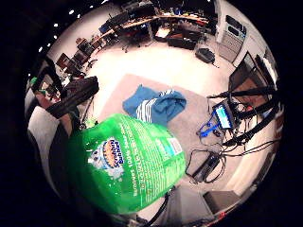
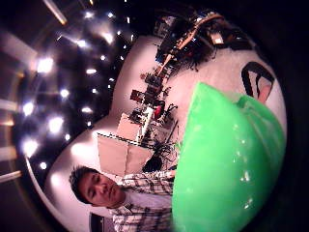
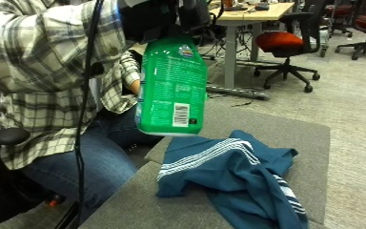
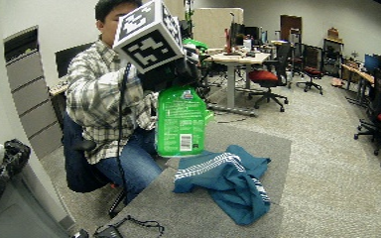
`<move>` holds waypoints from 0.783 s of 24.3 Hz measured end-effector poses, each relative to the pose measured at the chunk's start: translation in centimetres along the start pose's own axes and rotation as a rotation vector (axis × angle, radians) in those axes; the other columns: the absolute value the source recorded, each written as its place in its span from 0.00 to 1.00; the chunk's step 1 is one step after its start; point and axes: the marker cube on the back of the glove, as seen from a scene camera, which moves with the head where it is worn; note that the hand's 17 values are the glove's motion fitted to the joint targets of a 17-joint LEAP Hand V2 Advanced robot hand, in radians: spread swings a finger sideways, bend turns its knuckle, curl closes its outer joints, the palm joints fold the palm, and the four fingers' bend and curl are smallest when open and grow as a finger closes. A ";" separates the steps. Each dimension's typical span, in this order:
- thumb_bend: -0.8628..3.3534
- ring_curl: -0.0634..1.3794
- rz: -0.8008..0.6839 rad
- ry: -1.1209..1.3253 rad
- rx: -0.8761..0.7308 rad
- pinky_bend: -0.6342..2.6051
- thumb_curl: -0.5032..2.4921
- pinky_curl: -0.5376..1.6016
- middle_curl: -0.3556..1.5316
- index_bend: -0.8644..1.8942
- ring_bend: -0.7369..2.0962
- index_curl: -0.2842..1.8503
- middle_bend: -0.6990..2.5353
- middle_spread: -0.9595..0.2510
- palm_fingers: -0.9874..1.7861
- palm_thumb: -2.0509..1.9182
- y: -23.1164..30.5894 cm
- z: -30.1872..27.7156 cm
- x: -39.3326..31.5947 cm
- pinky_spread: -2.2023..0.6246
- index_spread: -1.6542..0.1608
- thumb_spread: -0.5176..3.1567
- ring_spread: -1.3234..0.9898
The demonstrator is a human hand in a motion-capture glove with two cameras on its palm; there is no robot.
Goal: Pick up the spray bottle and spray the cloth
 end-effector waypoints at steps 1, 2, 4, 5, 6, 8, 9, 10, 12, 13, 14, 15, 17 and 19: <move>0.20 0.37 0.011 0.006 -0.011 0.33 0.40 0.41 0.46 0.45 0.47 0.39 0.39 0.69 0.83 0.79 -0.4 0.0 -0.2 0.72 0.77 0.16 0.49; 0.20 0.37 0.026 0.013 -0.026 0.33 0.41 0.41 0.46 0.45 0.47 0.39 0.39 0.69 0.83 0.79 -0.7 0.2 -0.2 0.72 0.77 0.16 0.49; 0.20 0.37 0.058 0.033 -0.068 0.33 0.41 0.41 0.46 0.45 0.47 0.39 0.39 0.69 0.83 0.79 -1.2 0.7 -0.1 0.72 0.77 0.16 0.49; 0.20 0.37 0.075 0.048 -0.093 0.33 0.41 0.41 0.46 0.45 0.47 0.39 0.39 0.69 0.83 0.79 -1.5 1.1 0.1 0.72 0.77 0.16 0.49; 0.20 0.37 0.094 0.067 -0.120 0.33 0.41 0.41 0.46 0.45 0.47 0.39 0.39 0.69 0.83 0.79 -1.7 1.6 0.4 0.72 0.77 0.16 0.49; 0.20 0.38 0.136 0.112 -0.175 0.33 0.41 0.41 0.46 0.45 0.47 0.40 0.39 0.69 0.83 0.79 -2.2 2.6 0.9 0.72 0.77 0.16 0.49; 0.20 0.38 0.156 0.136 -0.203 0.33 0.41 0.41 0.46 0.45 0.47 0.40 0.39 0.69 0.83 0.79 -2.4 3.2 1.2 0.72 0.77 0.16 0.49; 0.20 0.38 0.176 0.159 -0.230 0.33 0.41 0.41 0.46 0.45 0.47 0.40 0.39 0.69 0.83 0.79 -2.6 3.7 1.4 0.72 0.77 0.16 0.49; 0.20 0.38 0.213 0.202 -0.281 0.33 0.41 0.42 0.47 0.45 0.47 0.40 0.39 0.69 0.83 0.79 -3.0 4.9 1.9 0.72 0.77 0.16 0.49; 0.20 0.38 0.231 0.221 -0.305 0.33 0.41 0.42 0.47 0.45 0.47 0.40 0.39 0.69 0.83 0.79 -3.2 5.6 2.2 0.72 0.77 0.16 0.49; 0.20 0.38 0.248 0.239 -0.329 0.33 0.41 0.42 0.47 0.45 0.47 0.40 0.39 0.69 0.83 0.79 -3.4 6.2 2.4 0.72 0.77 0.16 0.49; 0.20 0.38 0.262 0.253 -0.353 0.33 0.41 0.42 0.47 0.45 0.47 0.40 0.39 0.69 0.83 0.79 -3.5 6.8 2.7 0.72 0.77 0.16 0.49; 0.20 0.38 0.284 0.280 -0.398 0.33 0.41 0.42 0.47 0.45 0.47 0.40 0.39 0.69 0.83 0.79 -3.8 8.1 3.0 0.72 0.77 0.16 0.49; 0.20 0.38 0.295 0.325 -0.444 0.33 0.42 0.42 0.47 0.45 0.47 0.40 0.39 0.69 0.83 0.79 -3.5 9.6 2.9 0.72 0.77 0.16 0.49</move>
